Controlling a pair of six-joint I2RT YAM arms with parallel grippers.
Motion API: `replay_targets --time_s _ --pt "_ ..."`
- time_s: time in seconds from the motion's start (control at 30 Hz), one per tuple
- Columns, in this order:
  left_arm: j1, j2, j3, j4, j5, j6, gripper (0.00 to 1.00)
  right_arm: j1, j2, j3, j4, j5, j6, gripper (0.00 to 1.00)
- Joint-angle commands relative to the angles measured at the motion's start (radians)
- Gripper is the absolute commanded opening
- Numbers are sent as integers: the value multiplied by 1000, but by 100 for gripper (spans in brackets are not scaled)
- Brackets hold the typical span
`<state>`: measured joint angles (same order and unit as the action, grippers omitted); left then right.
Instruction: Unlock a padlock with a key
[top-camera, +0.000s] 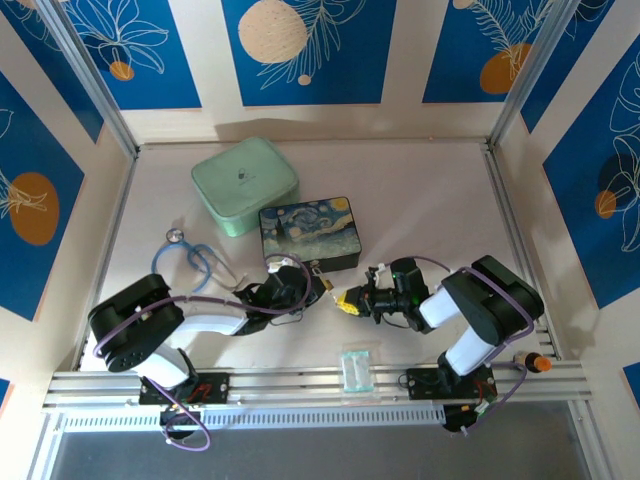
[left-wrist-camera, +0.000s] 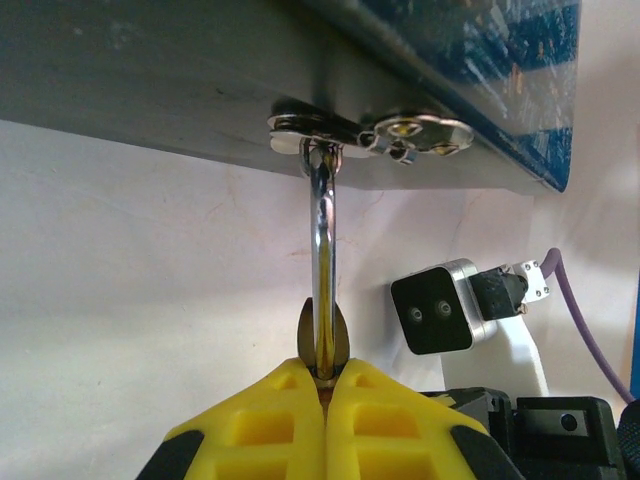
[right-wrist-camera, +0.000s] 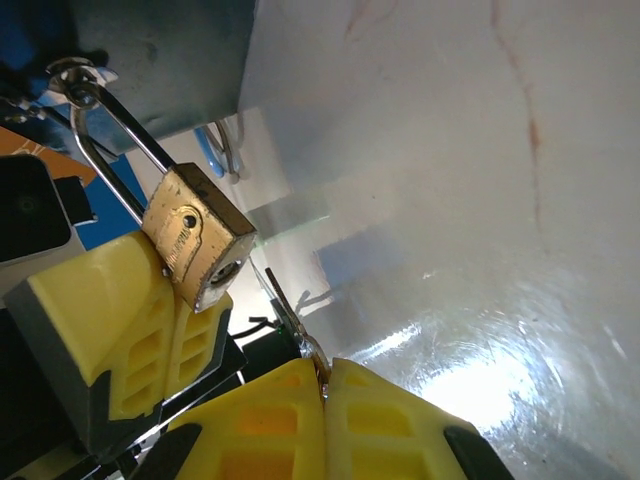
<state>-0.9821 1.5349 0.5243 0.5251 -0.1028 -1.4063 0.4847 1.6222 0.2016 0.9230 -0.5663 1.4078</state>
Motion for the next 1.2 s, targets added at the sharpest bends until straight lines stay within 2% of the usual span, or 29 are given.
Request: replay_targets --time_s 0.0,0.23,0.53,1.17 --pt "2 -2 -10 34 9 -5 0 -8 12 -4 58 -20 16 0" --pt "1 -2 -8 24 13 1 0 -15 19 3 51 -24 4 0" --pt "2 -2 -10 26 14 -2 0 -15 54 -2 145 -23 32 0" --pt "1 8 -5 27 17 -6 0 -17 51 -28 165 -15 37 0"
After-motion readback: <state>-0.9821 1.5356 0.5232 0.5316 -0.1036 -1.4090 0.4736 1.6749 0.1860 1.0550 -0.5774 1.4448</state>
